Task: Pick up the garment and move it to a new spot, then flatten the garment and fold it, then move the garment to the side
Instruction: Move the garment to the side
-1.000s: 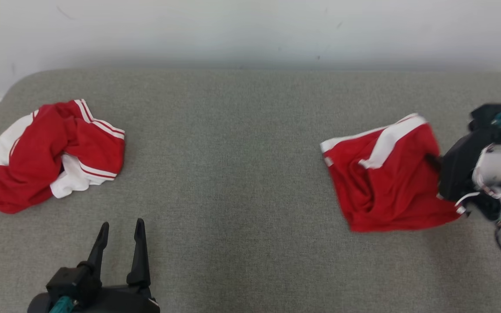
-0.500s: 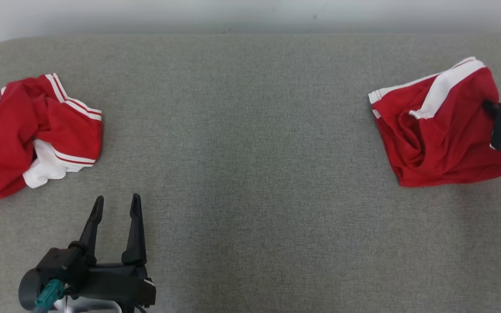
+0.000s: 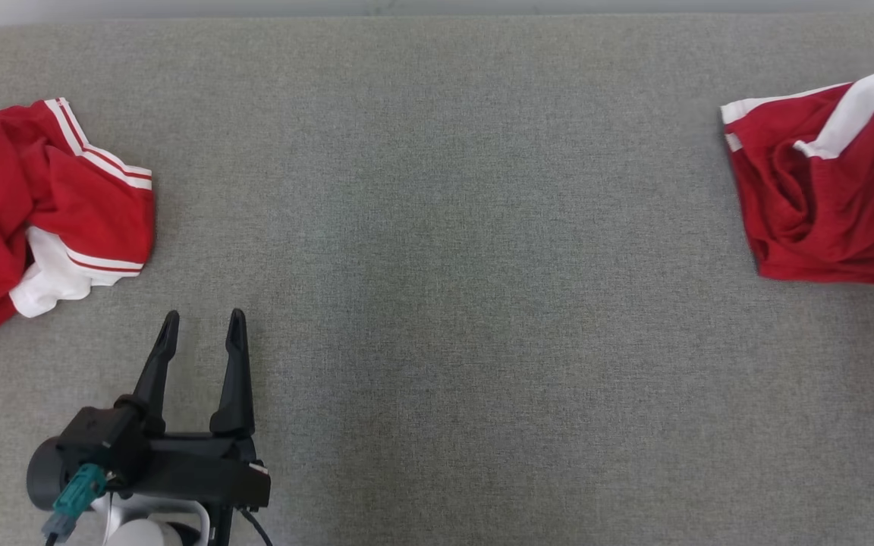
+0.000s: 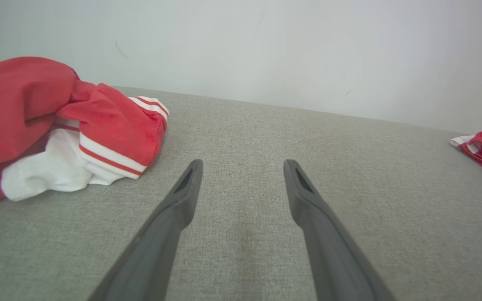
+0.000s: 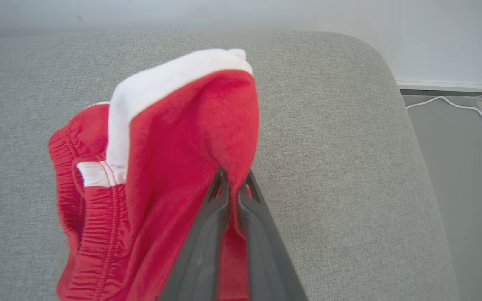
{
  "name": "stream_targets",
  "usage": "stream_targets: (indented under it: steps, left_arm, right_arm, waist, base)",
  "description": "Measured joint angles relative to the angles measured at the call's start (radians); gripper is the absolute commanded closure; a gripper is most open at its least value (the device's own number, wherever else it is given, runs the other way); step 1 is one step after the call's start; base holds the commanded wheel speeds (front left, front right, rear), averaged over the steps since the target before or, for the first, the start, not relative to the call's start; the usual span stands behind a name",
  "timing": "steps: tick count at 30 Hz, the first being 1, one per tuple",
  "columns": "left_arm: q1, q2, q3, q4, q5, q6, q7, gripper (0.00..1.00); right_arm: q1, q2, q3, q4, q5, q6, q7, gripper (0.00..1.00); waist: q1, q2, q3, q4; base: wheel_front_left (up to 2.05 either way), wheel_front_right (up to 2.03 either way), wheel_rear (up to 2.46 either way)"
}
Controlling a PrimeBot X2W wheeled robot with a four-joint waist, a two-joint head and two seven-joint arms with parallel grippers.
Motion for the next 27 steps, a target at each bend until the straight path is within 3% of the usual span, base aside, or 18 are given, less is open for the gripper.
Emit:
stream_targets:
  steps: [22,23,24,25,27]
  left_arm:
    - [-0.013,0.000,0.004,0.008,0.000,-0.007,0.000,0.00]
    - [-0.013,0.000,0.004,0.009,0.000,-0.007,0.000,0.00]
    - [-0.013,0.000,0.004,0.009,0.000,-0.007,0.000,0.00]
    - [-0.013,0.000,0.004,0.010,0.000,-0.007,0.000,0.00]
    - [-0.013,0.000,0.004,0.011,0.000,-0.007,0.000,0.00]
  right_arm:
    - [-0.053,-0.037,0.034,0.065,-0.068,-0.010,-0.001,1.00]
    - [-0.053,-0.037,0.036,0.067,-0.071,-0.010,-0.002,0.85]
    - [-0.054,-0.037,0.039,0.067,-0.077,-0.011,-0.003,0.22]
    - [-0.056,-0.037,0.040,0.068,-0.077,-0.013,-0.007,0.00]
    - [-0.065,-0.037,0.043,0.072,-0.078,-0.014,-0.010,0.00]
  waist:
    - [-0.0001,-0.0001,0.013,0.011]
    - [-0.0001,-0.0001,0.013,0.011]
    - [-0.0001,-0.0001,0.013,0.011]
    - [-0.0001,-0.0001,0.012,0.011]
    - [-0.0001,-0.0001,0.011,0.010]
  base:
    - [0.00,0.00,0.00]
    - [0.00,0.00,0.00]
    - [0.00,0.00,0.00]
    - [0.00,0.00,0.00]
    - [0.00,0.00,0.00]
